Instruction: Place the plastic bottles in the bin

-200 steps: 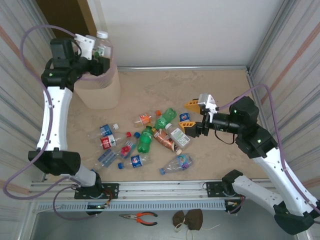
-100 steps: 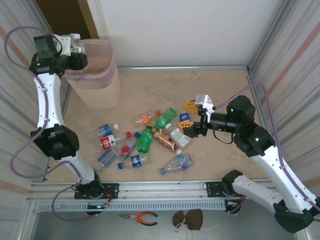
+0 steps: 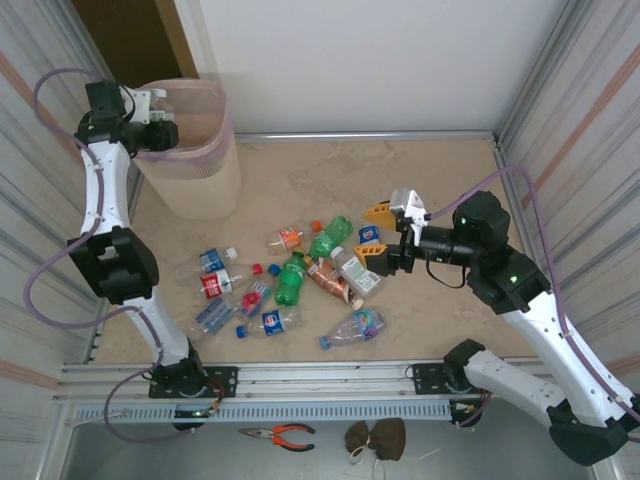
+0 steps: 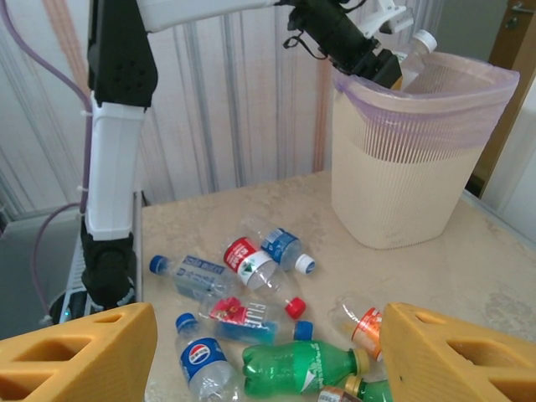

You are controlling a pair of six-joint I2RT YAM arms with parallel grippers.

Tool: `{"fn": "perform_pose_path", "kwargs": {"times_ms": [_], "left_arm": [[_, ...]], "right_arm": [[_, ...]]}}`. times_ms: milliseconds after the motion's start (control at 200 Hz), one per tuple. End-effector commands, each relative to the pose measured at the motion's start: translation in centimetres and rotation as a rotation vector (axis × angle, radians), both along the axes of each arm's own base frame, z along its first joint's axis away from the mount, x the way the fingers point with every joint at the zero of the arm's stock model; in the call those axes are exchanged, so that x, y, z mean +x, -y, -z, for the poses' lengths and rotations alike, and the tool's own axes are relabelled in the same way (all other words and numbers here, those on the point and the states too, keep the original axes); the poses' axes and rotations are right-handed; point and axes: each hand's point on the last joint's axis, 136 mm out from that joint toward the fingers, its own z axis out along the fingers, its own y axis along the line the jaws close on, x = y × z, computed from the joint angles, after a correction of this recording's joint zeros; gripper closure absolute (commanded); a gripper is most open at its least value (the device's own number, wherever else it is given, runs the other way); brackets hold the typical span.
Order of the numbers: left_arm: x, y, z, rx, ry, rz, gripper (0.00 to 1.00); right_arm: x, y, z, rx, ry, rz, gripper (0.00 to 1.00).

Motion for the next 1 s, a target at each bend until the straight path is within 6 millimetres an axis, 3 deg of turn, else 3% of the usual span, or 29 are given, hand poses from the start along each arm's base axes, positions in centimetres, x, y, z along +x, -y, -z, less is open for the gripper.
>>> {"fn": "perform_pose_path", "kwargs": {"times_ms": [0,170,346,501,676,847,997], "left_arm": [[-0.2,0.6,6.0,-0.071,-0.163,0.011,0.39],[-0.1,1.1,4.4,-0.083,-0.128,0.022,0.27],[-0.3,2.1,-0.2,-0.093,-0.04,0.045,0.22],[-1.1,3.4,-4.5,-0.114,0.045,0.077,0.22],[-2.7,5.4,-8.6,-0.157,0.13,0.129,0.23],[-4.8,8.0,-12.1,-0.204,0.209,0.201,0.23],[-7.1,10.0,-13.8,-0.241,0.255,0.252,0.23]], "right_arm": [[0.3,0.0,0.2,-0.004,-0.023,0.026,0.31],[1.3,0.4,0.6,-0.015,-0.058,0.09,0.3],[2.7,0.9,1.1,-0.013,-0.119,0.184,0.3],[5.9,2.3,2.7,-0.008,-0.258,0.393,0.3],[9.1,4.4,6.0,-0.055,-0.44,0.646,0.31],[11.7,5.5,11.4,-0.177,-0.646,0.814,0.33],[13.1,6.5,16.0,-0.282,-0.833,0.885,0.36]]}}
